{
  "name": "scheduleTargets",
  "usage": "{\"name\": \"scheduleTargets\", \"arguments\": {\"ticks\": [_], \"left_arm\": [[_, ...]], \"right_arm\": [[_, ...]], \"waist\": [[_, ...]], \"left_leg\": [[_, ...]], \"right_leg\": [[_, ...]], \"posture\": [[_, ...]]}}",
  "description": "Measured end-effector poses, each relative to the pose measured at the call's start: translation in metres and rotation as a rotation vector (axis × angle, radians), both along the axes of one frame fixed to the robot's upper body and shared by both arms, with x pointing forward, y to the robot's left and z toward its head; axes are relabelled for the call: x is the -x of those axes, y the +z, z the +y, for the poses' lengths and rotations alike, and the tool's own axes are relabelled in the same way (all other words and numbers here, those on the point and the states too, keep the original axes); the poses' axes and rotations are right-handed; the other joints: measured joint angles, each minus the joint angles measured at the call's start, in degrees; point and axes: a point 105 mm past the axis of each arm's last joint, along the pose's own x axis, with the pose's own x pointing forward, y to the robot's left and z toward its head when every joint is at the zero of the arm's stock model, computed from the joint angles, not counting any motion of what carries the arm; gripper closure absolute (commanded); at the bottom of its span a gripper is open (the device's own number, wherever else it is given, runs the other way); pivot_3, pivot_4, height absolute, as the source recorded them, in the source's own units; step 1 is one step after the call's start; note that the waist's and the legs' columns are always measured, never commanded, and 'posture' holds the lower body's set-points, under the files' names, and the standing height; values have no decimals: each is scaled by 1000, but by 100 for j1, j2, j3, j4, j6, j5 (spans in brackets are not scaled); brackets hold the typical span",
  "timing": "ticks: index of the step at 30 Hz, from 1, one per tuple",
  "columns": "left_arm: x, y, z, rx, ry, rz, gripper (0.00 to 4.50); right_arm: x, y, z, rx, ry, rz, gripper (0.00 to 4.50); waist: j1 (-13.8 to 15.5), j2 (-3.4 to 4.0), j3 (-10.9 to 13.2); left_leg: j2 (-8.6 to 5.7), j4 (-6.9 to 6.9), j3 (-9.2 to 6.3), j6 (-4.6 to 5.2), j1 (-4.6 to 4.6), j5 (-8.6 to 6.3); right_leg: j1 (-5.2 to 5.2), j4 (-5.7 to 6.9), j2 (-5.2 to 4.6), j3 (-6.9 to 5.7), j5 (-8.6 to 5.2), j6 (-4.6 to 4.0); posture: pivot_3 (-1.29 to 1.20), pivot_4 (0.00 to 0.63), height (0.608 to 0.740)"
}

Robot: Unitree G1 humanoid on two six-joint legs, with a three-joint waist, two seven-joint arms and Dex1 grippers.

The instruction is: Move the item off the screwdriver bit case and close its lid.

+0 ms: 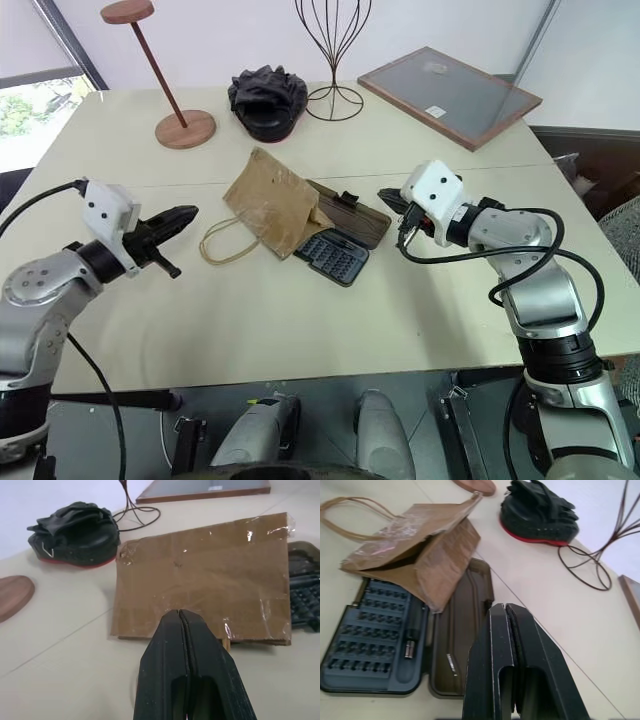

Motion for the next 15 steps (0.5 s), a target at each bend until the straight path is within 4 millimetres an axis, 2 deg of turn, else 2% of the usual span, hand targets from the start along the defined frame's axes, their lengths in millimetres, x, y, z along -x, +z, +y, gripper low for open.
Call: {"name": "scheduleTargets", "arguments": {"ticks": [4,15], "left_arm": [[5,-8,1,10,-1,33,4500],[6,-8,-1,32,4,34,4500]], "right_arm": [[1,-2,3,-8,12,22,4479],[2,-6,7,-11,18,52,4479]], "waist": [[-3,0,0],[6,0,0]], "left_leg": [[0,-1,1,0,-1,0],[-2,0,2,0,-2,0]], "right_leg": [[-3,1,-1,0,0,0],[-3,0,-4,0,0,0]], "posture": [[0,150,740],[0,150,740]]}}
